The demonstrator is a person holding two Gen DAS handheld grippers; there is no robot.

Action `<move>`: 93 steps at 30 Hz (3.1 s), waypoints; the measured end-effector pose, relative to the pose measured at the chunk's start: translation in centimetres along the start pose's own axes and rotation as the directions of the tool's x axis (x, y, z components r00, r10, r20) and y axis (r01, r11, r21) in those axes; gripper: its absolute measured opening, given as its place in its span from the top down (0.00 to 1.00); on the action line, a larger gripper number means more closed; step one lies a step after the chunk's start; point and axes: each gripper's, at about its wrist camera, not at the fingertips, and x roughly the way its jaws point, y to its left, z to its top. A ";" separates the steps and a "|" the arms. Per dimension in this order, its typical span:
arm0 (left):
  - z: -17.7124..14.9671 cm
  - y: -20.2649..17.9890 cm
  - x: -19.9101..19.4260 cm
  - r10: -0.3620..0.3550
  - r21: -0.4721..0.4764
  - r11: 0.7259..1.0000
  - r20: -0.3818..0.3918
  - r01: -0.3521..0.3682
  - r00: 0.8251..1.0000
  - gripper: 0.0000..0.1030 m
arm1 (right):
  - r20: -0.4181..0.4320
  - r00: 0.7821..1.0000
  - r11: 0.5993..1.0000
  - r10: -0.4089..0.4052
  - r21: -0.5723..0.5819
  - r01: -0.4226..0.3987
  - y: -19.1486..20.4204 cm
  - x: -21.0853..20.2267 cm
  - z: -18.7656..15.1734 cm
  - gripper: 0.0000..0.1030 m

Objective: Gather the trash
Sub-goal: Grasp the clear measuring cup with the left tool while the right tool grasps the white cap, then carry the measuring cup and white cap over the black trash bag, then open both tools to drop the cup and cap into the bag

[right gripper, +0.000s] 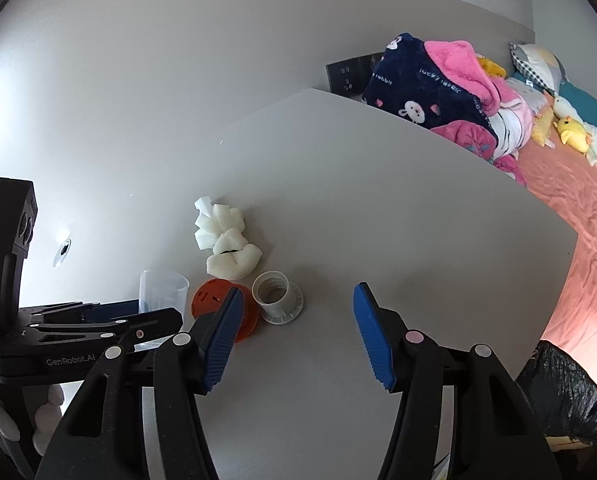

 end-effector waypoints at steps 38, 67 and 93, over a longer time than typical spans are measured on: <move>-0.7 -0.8 -3.4 -0.108 0.085 0.991 0.100 0.100 0.989 0.61 | 0.064 0.998 0.990 0.007 0.141 -0.015 -2.2 -5.7 -1.0 0.76; -4.0 -14.2 -3.9 -0.278 0.373 0.894 0.023 0.250 0.960 0.61 | 0.169 0.969 0.942 -0.183 0.313 0.123 -8.5 -17.5 -7.8 0.75; -6.3 -23.0 -2.7 -0.360 0.522 0.776 -0.092 0.353 0.928 0.61 | 0.193 0.923 0.862 -0.334 0.457 0.217 -13.9 -23.9 -12.6 0.75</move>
